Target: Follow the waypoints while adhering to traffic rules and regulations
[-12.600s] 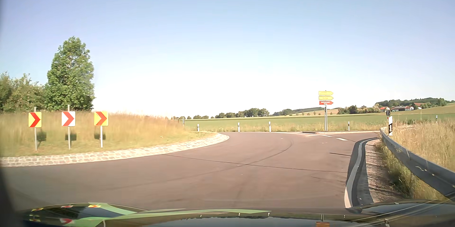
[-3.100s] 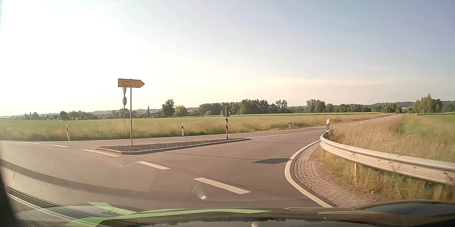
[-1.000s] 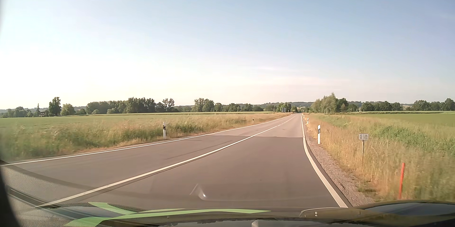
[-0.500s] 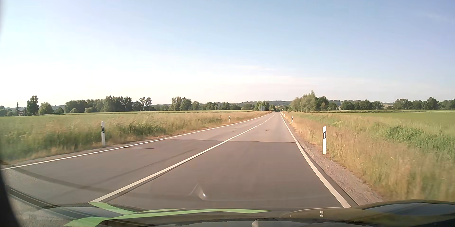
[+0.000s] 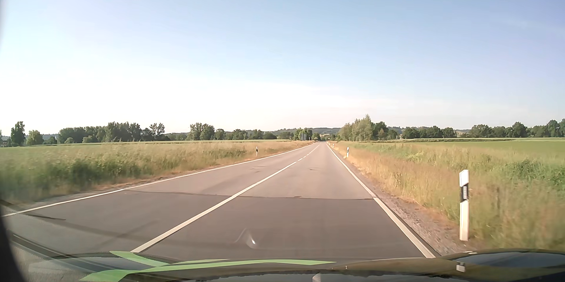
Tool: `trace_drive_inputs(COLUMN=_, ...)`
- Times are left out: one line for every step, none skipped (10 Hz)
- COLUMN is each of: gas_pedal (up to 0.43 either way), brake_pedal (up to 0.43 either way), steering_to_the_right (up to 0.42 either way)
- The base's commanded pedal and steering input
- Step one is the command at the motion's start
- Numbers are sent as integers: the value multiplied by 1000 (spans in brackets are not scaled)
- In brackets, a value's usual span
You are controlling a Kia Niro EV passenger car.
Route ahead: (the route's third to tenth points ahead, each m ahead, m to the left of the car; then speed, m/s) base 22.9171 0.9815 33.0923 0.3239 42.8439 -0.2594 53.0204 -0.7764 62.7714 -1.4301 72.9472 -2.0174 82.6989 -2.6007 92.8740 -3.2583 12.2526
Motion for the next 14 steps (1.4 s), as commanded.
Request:
trace_drive_inputs(gas_pedal=350, brake_pedal=0, steering_to_the_right=35)
trace_drive_inputs(gas_pedal=350, brake_pedal=0, steering_to_the_right=33)
trace_drive_inputs(gas_pedal=358, brake_pedal=0, steering_to_the_right=26)
trace_drive_inputs(gas_pedal=358, brake_pedal=0, steering_to_the_right=19)
trace_drive_inputs(gas_pedal=370, brake_pedal=0, steering_to_the_right=13)
trace_drive_inputs(gas_pedal=370, brake_pedal=0, steering_to_the_right=6)
trace_drive_inputs(gas_pedal=370, brake_pedal=0, steering_to_the_right=2)
trace_drive_inputs(gas_pedal=370, brake_pedal=0, steering_to_the_right=0)
trace_drive_inputs(gas_pedal=370, brake_pedal=0, steering_to_the_right=1)
trace_drive_inputs(gas_pedal=358, brake_pedal=0, steering_to_the_right=6)
trace_drive_inputs(gas_pedal=358, brake_pedal=0, steering_to_the_right=11)
trace_drive_inputs(gas_pedal=358, brake_pedal=0, steering_to_the_right=11)
trace_drive_inputs(gas_pedal=358, brake_pedal=0, steering_to_the_right=9)
trace_drive_inputs(gas_pedal=358, brake_pedal=0, steering_to_the_right=4)
